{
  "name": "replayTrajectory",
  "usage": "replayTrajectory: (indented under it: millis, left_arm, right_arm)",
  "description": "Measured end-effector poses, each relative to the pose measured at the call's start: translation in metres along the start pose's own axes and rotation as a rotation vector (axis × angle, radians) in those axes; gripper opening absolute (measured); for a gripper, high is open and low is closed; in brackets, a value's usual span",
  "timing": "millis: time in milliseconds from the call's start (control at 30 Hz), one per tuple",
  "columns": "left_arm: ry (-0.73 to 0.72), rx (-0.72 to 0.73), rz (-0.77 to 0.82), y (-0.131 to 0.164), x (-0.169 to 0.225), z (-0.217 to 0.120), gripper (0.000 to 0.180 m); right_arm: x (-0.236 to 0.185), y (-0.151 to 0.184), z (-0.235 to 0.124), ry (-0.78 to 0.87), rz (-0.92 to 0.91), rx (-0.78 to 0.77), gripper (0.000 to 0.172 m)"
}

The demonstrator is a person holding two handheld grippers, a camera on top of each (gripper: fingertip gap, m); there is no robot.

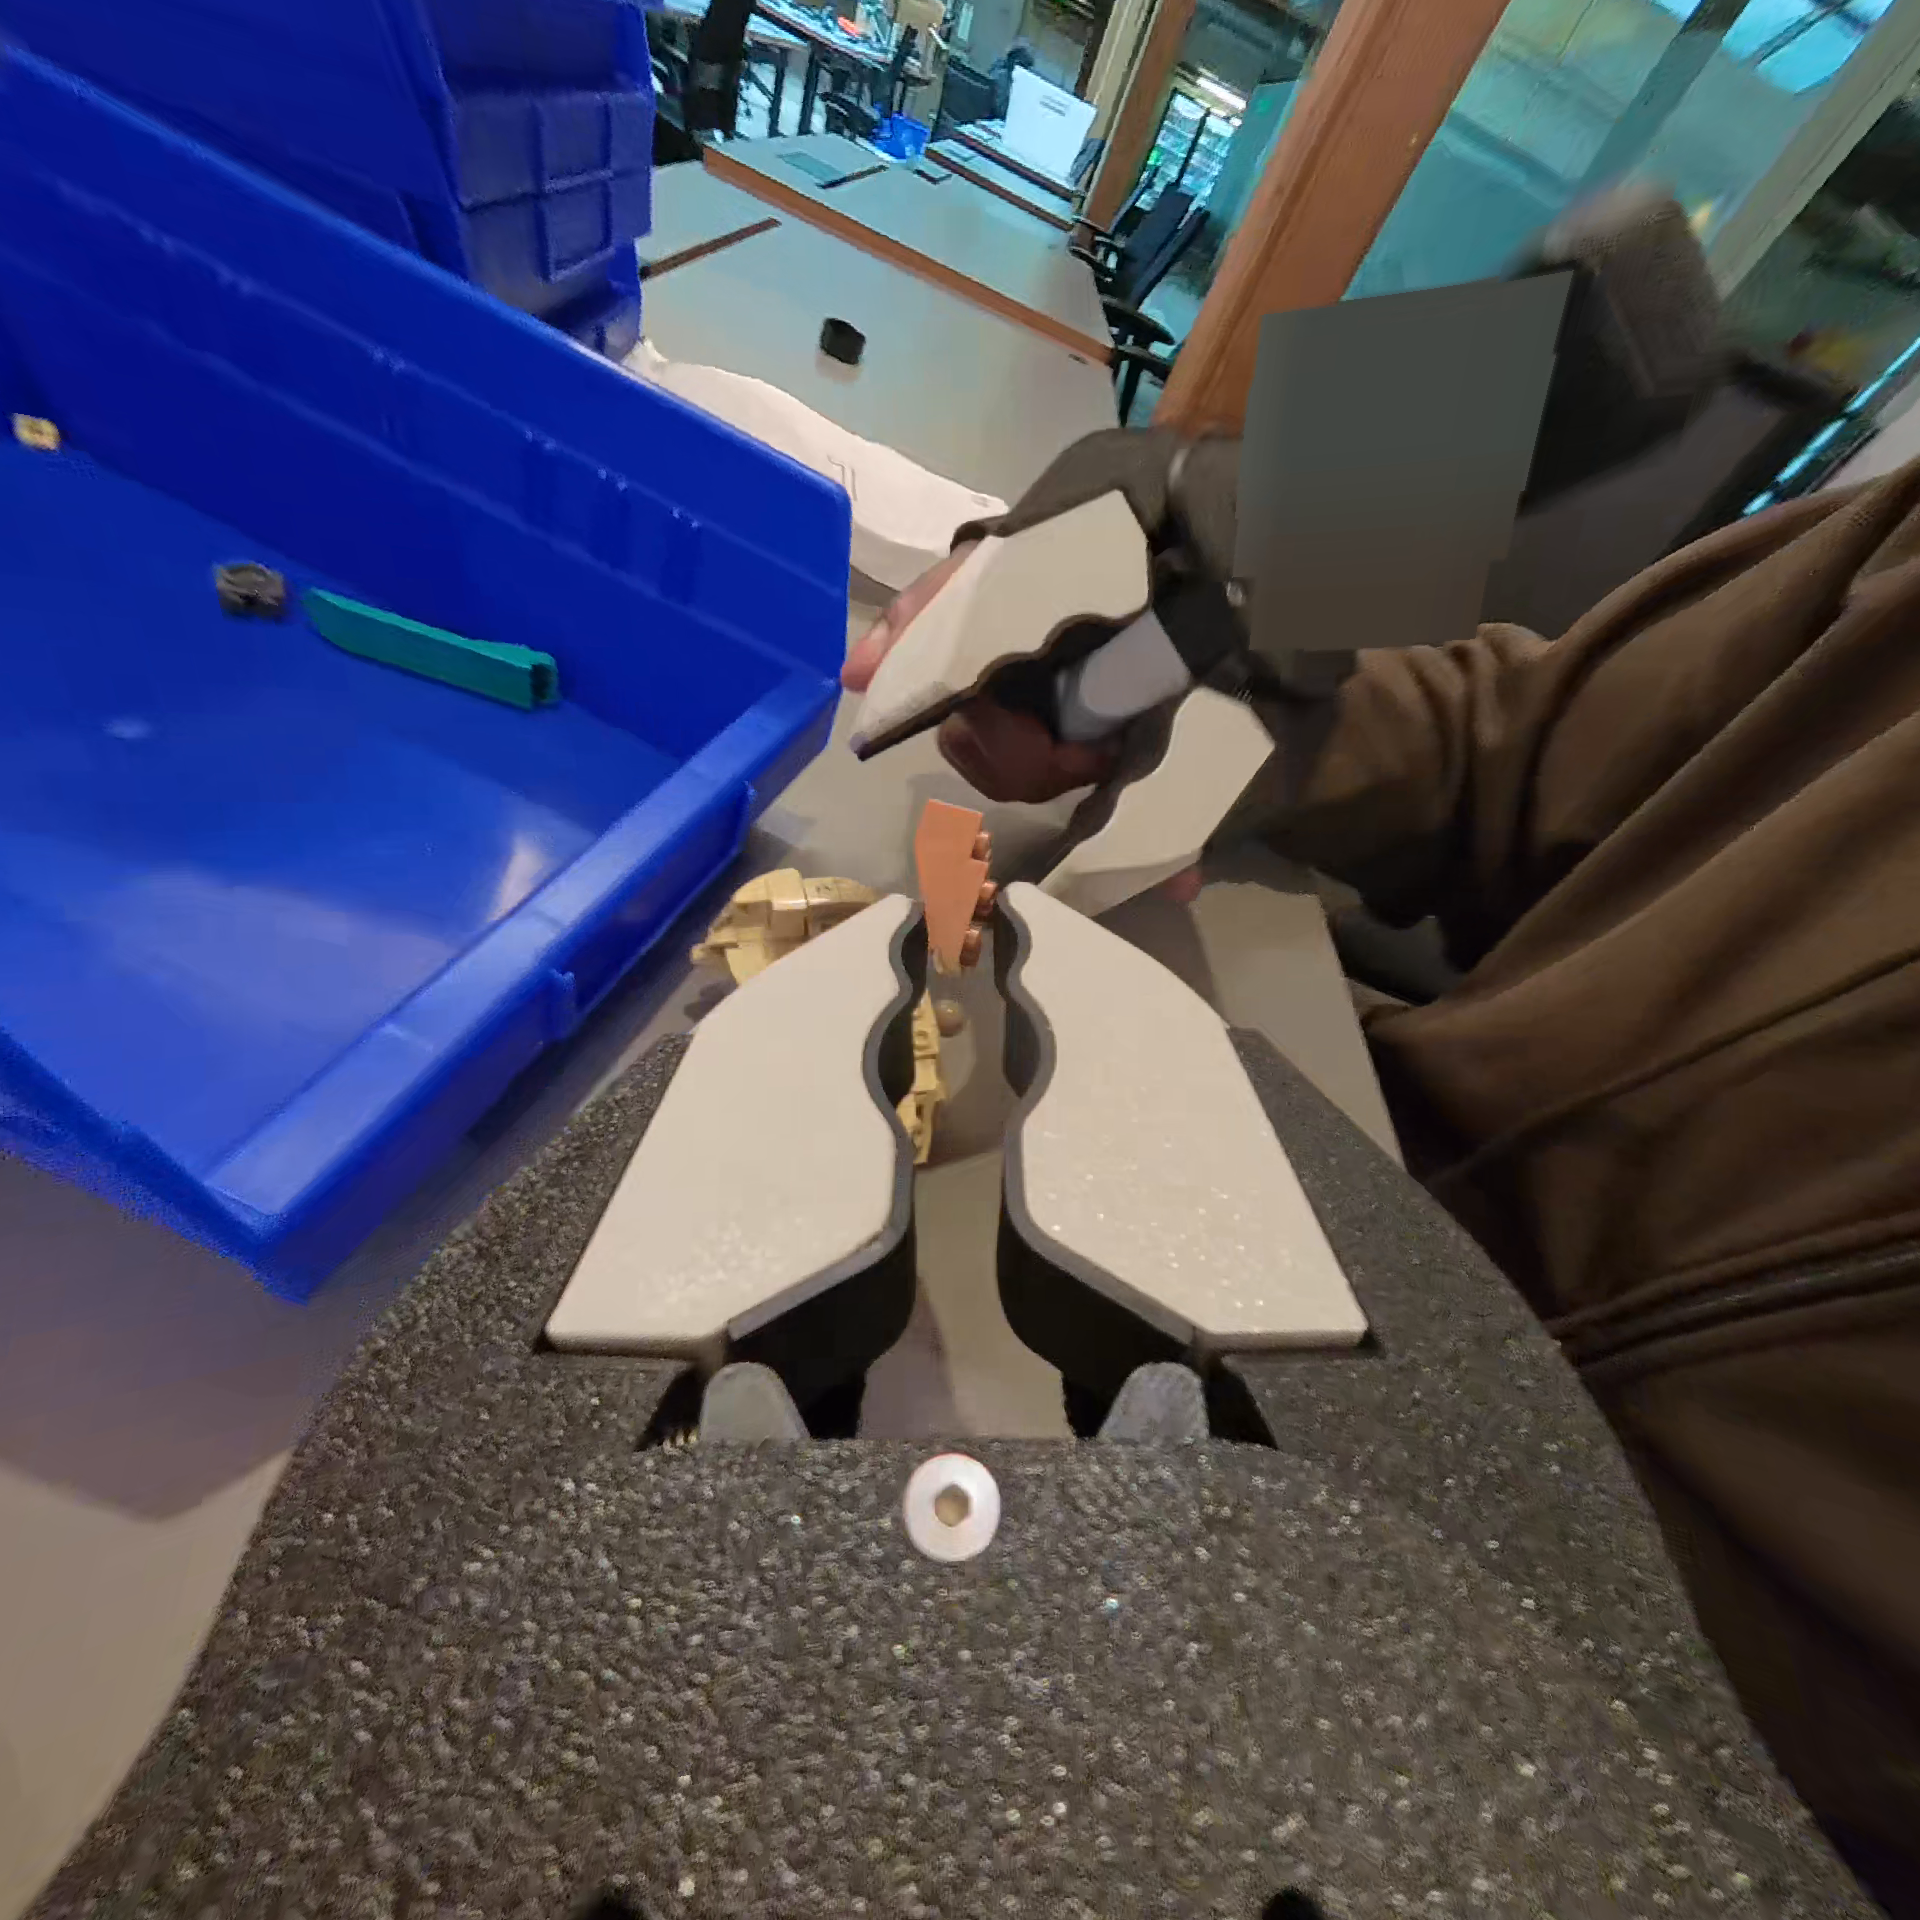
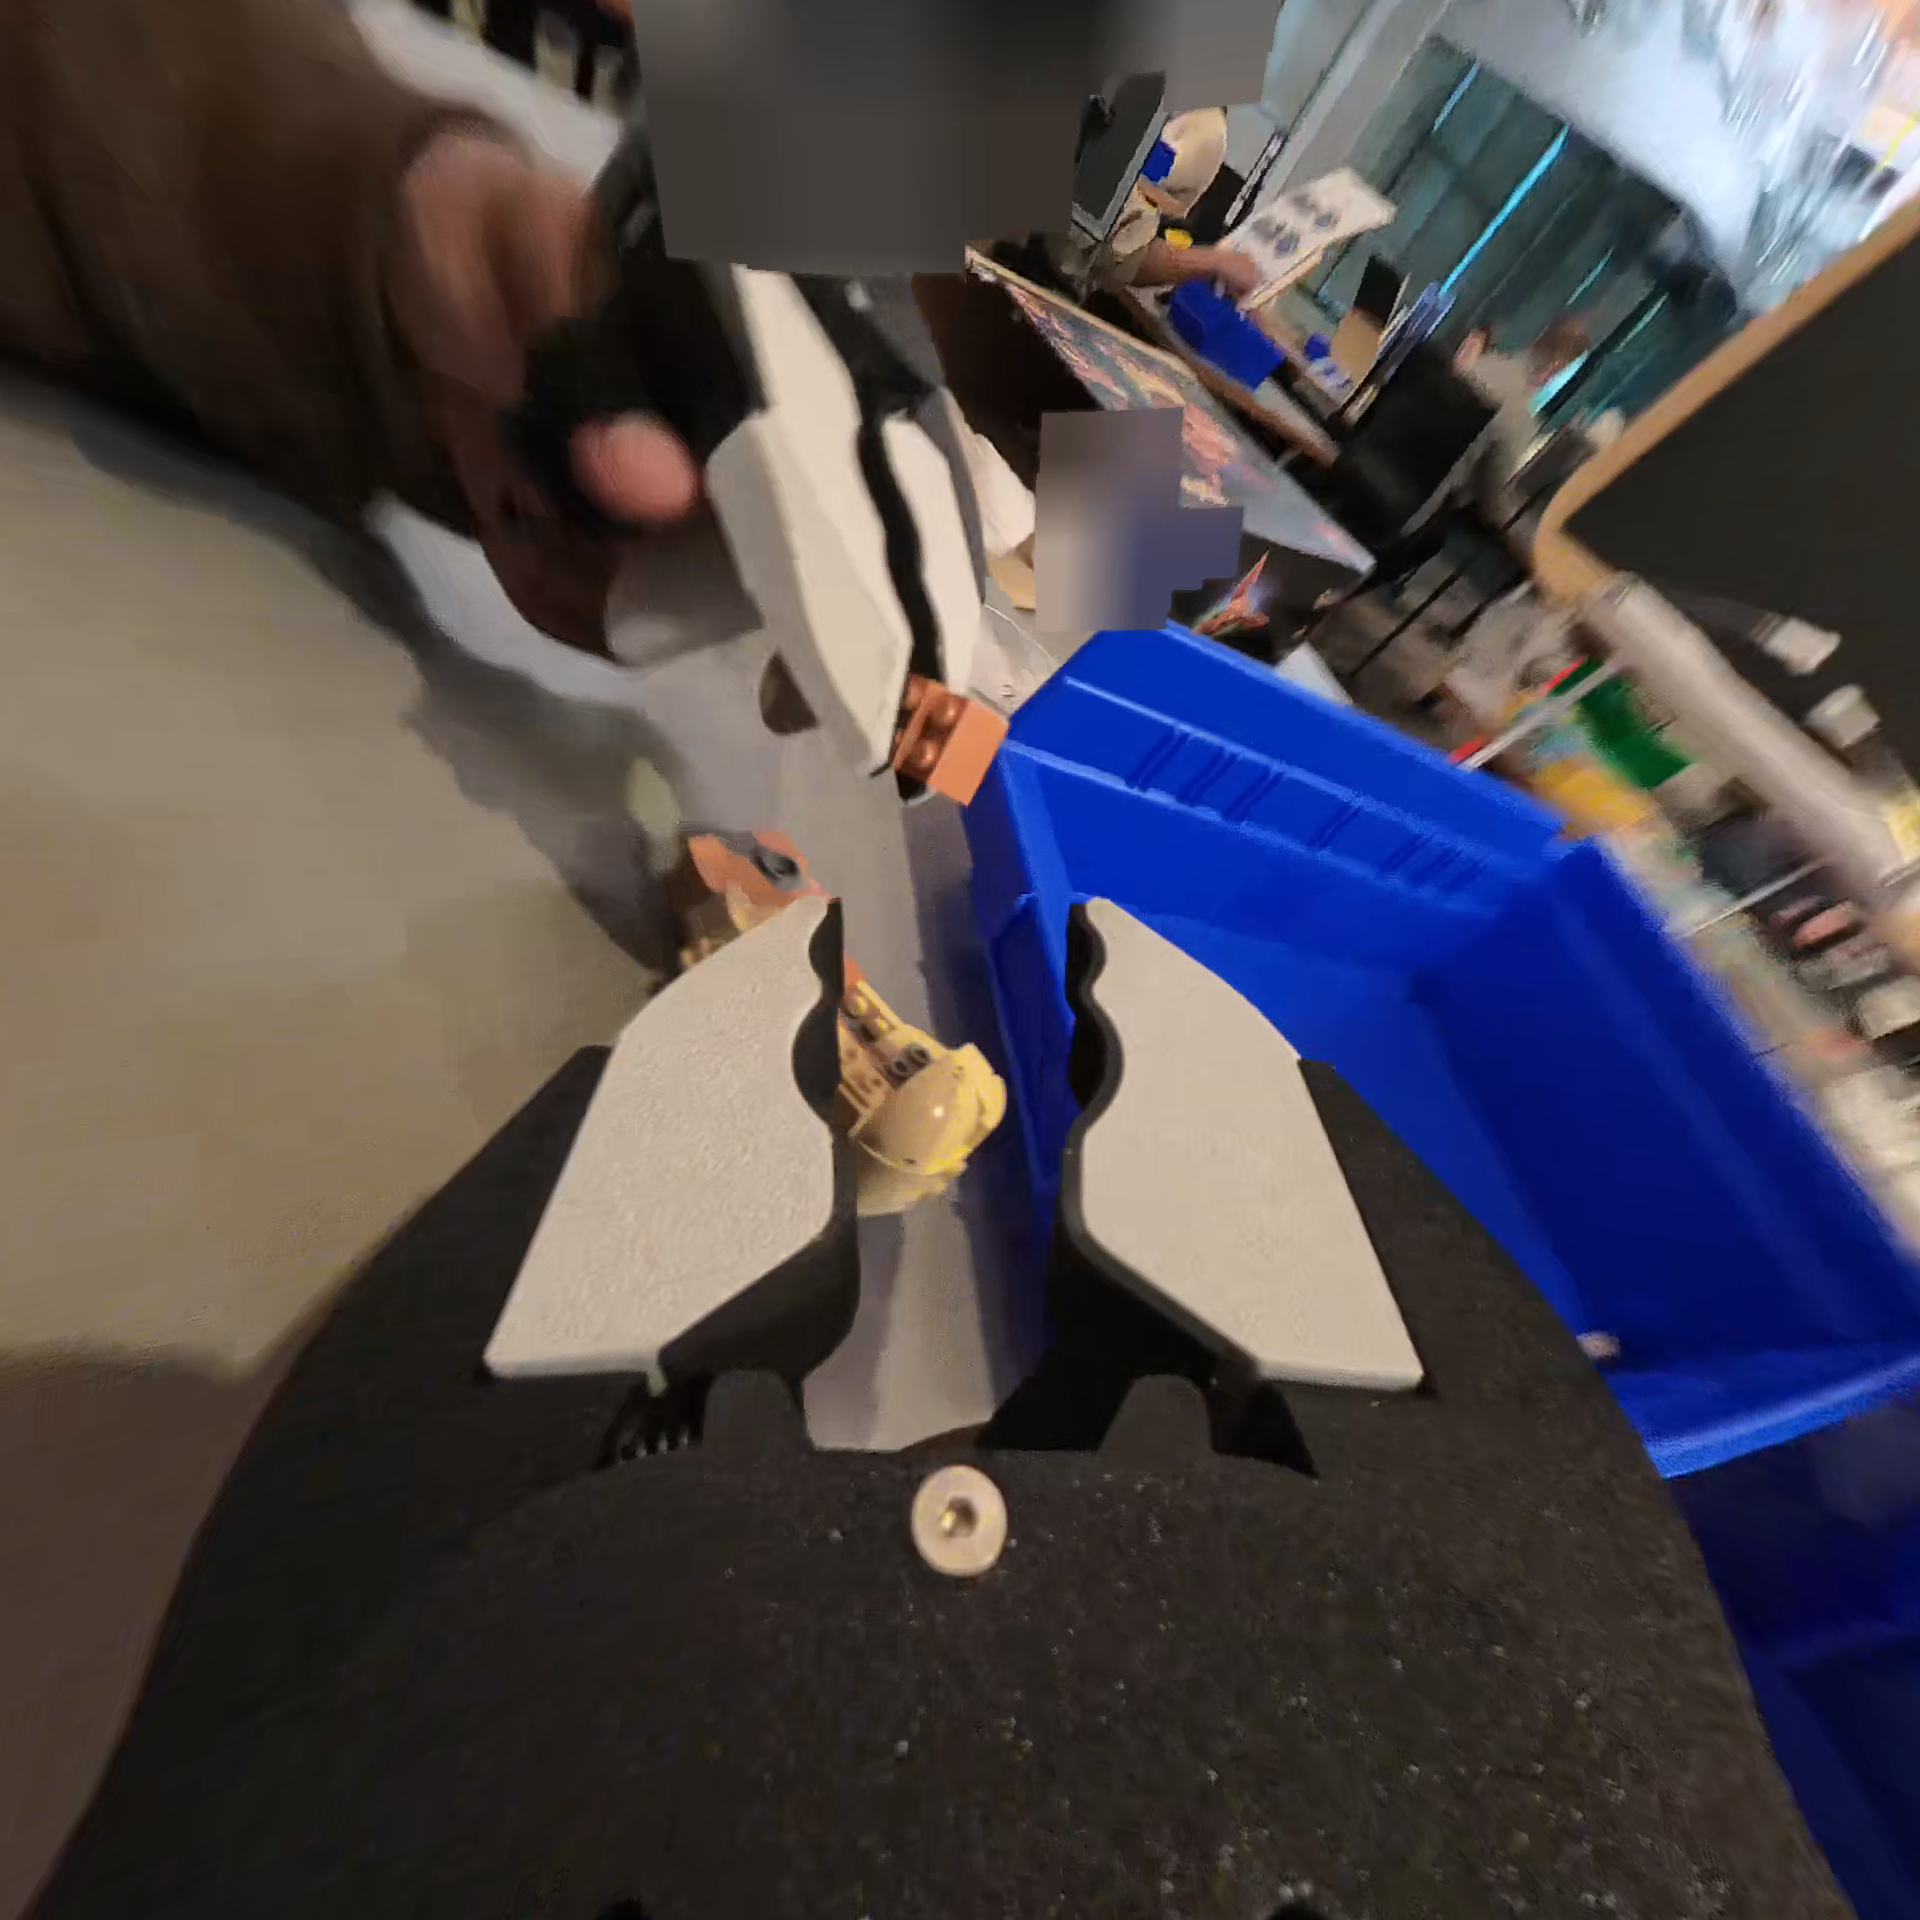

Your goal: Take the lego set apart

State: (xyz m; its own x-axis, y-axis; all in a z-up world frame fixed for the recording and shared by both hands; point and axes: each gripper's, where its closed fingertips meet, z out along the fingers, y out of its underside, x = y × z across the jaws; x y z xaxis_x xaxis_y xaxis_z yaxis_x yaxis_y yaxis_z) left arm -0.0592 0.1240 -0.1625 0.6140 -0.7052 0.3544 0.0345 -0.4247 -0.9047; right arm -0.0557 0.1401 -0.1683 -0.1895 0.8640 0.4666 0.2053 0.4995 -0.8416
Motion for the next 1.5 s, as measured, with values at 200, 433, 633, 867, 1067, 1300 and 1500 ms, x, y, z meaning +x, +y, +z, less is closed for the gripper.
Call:
replayTrajectory:
  millis: [200, 433, 633, 867, 1067, 1300, 1500]
  left_arm:
    - [0.037, -0.076, -0.045, 0.01, 0.002, -0.003, 0.011]
    - [0.055, -0.164, -0.026, 0.022, 0.008, 0.0, 0.012]
    - [0.074, -0.235, 0.004, 0.033, 0.014, 0.005, 0.012]
    - [-0.027, -0.144, 0.026, 0.018, 0.003, 0.007, 0.015]
    - [-0.16, -0.147, 0.108, 0.014, -0.008, 0.005, 0.024]
    - [-0.11, -0.113, 0.134, 0.014, -0.002, 0.009, 0.013]
    - [-0.051, -0.107, 0.16, 0.015, 0.003, 0.009, 0.012]
  right_arm:
    - [-0.006, 0.002, 0.005, 0.12, -0.443, 0.026, 0.038]
    - [-0.018, -0.017, 0.012, 0.203, -0.725, 0.1, 0.038]
    - [-0.033, -0.01, 0.02, 0.148, -0.813, 0.094, 0.027]
    - [-0.014, -0.004, 0.021, 0.277, -0.766, -0.005, 0.018]
    - [-0.003, 0.0, 0.017, 0.365, -0.729, -0.07, 0.018]
    - [-0.008, -0.001, 0.015, 0.316, -0.636, -0.043, 0.017]
    - [-0.014, 0.001, 0.013, 0.172, -0.39, -0.013, 0.017]
